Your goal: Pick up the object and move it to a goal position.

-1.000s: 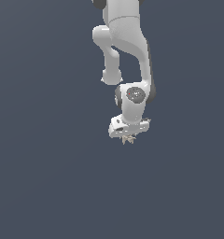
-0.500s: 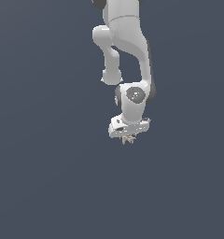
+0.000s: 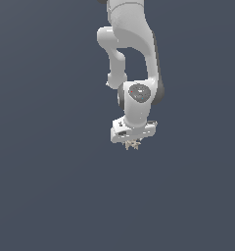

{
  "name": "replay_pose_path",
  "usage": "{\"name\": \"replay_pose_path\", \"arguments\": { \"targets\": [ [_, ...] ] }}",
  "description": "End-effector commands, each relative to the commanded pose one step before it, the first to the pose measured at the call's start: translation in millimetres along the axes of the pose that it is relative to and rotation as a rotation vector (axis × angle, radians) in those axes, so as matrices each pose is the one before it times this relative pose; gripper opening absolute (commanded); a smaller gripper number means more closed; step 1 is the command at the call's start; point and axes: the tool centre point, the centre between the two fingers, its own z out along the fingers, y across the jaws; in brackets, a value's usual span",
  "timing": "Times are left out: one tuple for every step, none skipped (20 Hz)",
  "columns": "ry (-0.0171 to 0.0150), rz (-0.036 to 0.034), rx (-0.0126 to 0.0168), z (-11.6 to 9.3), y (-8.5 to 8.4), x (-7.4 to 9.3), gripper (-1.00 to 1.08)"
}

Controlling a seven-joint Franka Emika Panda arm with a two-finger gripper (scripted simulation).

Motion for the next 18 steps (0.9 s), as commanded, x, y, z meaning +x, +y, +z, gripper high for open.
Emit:
{"name": "replay_pose_path", "arguments": {
  "targets": [
    [0.00079, 0.00015, 0.00006, -17.53, 8.44, 4.57, -1.00],
    [0.00000, 0.00000, 0.00000, -7.94, 3.82, 2.08, -1.00],
    [-0.00001, -0.00033, 0.00061, -8.38, 3.91, 2.24, -1.00],
    [0.00000, 0.00000, 0.00000, -8.85, 4.25, 2.34, -1.00],
    [0.00000, 0.00000, 0.00000, -9.19, 4.41, 2.44, -1.00],
    [0.00000, 0.00000, 0.00000, -9.45, 4.54, 2.52, -1.00],
    [0.00003, -0.00032, 0.00061, -9.63, 4.53, 2.62, -1.00],
    [0.00000, 0.00000, 0.00000, -9.83, 4.72, 2.66, -1.00],
    [0.00000, 0.00000, 0.00000, -9.96, 4.78, 2.71, -1.00],
    [0.00000, 0.00000, 0.00000, -10.01, 4.82, 2.74, -1.00],
    [0.00000, 0.00000, 0.00000, -9.94, 4.79, 2.74, -1.00],
    [0.00000, 0.00000, 0.00000, -9.85, 4.75, 2.74, -1.00],
    [0.00000, 0.00000, 0.00000, -9.77, 4.72, 2.74, -1.00],
    [0.00000, 0.00000, 0.00000, -9.68, 4.68, 2.74, -1.00],
    [0.00000, 0.00000, 0.00000, -9.59, 4.65, 2.74, -1.00],
    [0.00000, 0.00000, 0.00000, -9.49, 4.61, 2.74, -1.00],
    [0.00000, 0.00000, 0.00000, -9.24, 4.50, 2.69, -1.00],
    [0.00000, 0.00000, 0.00000, -8.82, 4.30, 2.59, -1.00]
  ]
}}
